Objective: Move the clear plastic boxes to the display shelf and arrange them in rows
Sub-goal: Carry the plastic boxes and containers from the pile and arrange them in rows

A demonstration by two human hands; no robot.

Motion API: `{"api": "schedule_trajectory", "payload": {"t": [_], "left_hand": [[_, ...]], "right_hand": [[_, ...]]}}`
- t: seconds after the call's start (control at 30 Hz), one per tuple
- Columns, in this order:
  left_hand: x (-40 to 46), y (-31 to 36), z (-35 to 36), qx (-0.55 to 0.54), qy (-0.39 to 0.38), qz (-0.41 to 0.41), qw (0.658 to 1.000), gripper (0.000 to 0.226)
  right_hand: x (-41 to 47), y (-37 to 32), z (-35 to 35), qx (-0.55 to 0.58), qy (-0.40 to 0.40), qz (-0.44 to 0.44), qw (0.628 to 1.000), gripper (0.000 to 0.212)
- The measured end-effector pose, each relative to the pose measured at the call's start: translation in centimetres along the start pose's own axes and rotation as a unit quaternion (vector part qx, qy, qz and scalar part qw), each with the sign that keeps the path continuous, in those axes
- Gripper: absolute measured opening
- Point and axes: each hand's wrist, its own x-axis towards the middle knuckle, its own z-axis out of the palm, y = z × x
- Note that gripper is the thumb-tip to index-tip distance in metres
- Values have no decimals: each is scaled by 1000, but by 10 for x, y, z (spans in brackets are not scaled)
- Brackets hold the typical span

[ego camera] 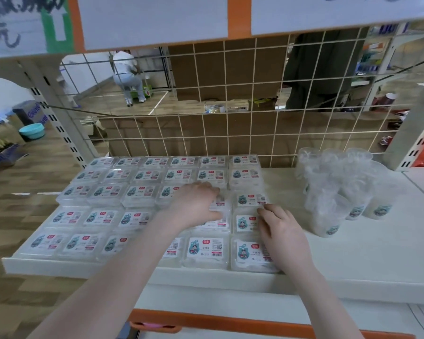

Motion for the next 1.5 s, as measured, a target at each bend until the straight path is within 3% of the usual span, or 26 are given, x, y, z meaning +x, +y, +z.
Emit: {"api": "schedule_trajectory", "payload": {"t": [0.17, 0.33, 0.53, 0.7, 0.83, 1.03, 1.23, 1.37, 1.47, 1.5], "left_hand": [[9, 6, 10, -27, 47, -16, 998, 36], [13, 5, 14, -50, 48, -7, 998, 44], [9, 2, 11, -75, 37, -14, 996, 48], [5, 3, 7, -74, 28, -28, 996, 49], [3, 2, 10, -68, 28, -30, 997, 51], [1, -3, 15, -74, 36, -24, 996, 45], [-11, 2, 17, -69, 104, -39, 991, 40], [-27, 10, 20, -99, 130, 3, 987, 43], [-36, 23, 22, -126, 129, 49, 982, 45], [-38, 28, 22, -134, 129, 61, 981, 46]], "right_hand": [[-1, -1, -1, -2, -3, 6, 1000, 21], [-1, -2, -2, 4, -12, 9, 1000, 19], [0, -4, -6, 13, -35, 9, 999, 36], [-2, -1, -5, 16, -33, 7, 999, 16], [-2, -1, -6, 13, -40, 10, 999, 16], [-9, -4, -17, -4, -12, 61, 998, 17], [-33, -13, -34, -104, 57, 131, 984, 10], [-57, -26, -50, -178, 50, 184, 965, 36], [-78, -35, -67, -234, 53, 250, 938, 11], [-84, -36, -74, -250, 54, 267, 929, 11]]}}
